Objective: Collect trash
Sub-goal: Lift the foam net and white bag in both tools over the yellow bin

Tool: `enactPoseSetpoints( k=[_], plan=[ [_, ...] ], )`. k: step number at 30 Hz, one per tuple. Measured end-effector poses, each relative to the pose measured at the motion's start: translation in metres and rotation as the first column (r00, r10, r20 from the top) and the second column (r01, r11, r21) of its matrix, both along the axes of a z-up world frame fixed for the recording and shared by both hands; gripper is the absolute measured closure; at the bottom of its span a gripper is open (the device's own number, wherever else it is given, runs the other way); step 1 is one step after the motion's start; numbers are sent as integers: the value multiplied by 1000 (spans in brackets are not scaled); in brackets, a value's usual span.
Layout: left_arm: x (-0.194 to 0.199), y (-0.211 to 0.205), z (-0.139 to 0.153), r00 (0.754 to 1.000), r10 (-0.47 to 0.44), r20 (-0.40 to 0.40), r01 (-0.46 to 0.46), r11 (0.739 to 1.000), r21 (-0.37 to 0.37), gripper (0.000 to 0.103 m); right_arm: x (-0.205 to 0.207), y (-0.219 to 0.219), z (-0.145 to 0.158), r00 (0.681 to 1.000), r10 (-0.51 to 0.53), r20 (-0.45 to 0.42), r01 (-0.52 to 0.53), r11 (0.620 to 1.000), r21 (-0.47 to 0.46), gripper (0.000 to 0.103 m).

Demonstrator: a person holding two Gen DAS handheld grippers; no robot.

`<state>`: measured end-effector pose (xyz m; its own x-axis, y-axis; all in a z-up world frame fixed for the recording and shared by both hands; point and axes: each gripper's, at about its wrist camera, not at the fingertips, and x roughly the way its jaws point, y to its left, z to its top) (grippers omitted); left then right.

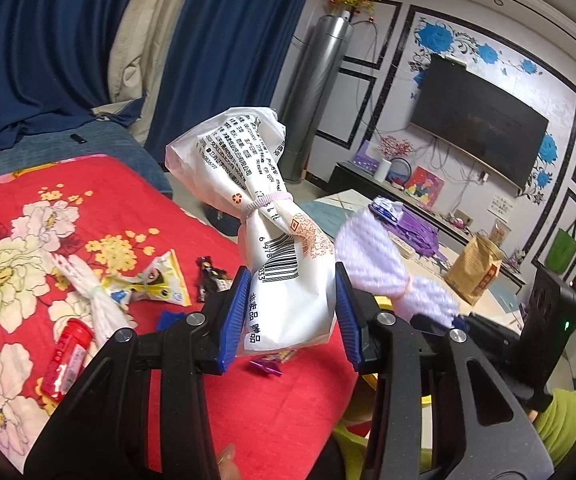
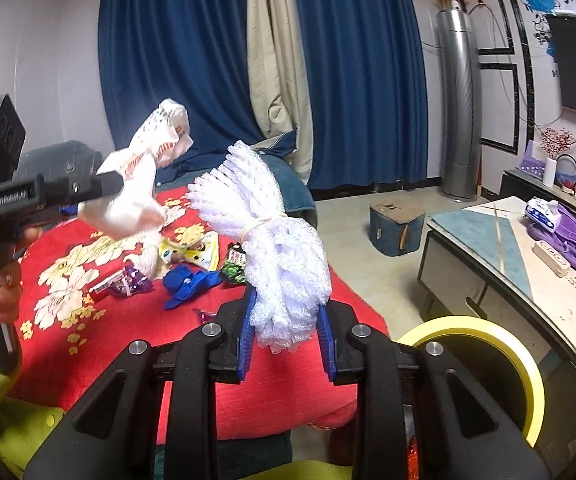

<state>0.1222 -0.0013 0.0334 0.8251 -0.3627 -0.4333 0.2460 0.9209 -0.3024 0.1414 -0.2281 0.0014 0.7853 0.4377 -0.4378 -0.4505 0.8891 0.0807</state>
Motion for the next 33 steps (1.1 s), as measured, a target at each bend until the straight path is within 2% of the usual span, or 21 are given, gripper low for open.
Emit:
enactPoseSetpoints(
  k=[9,20,33],
  plan=[
    [2,-29,-10,997,-75,-13,75,997,11,70,-1,-23,7,999,-50,12,50,999,15,77],
    [13,-63,-28,987,-159,-38,159,987,11,70,1,-59,2,990,-140,-4,140,990,27,77],
    [26,-122,-52,955,-287,-77,289,957,20,70,0,-117,-14,959,-280,-41,281,959,36,77]
  ],
)
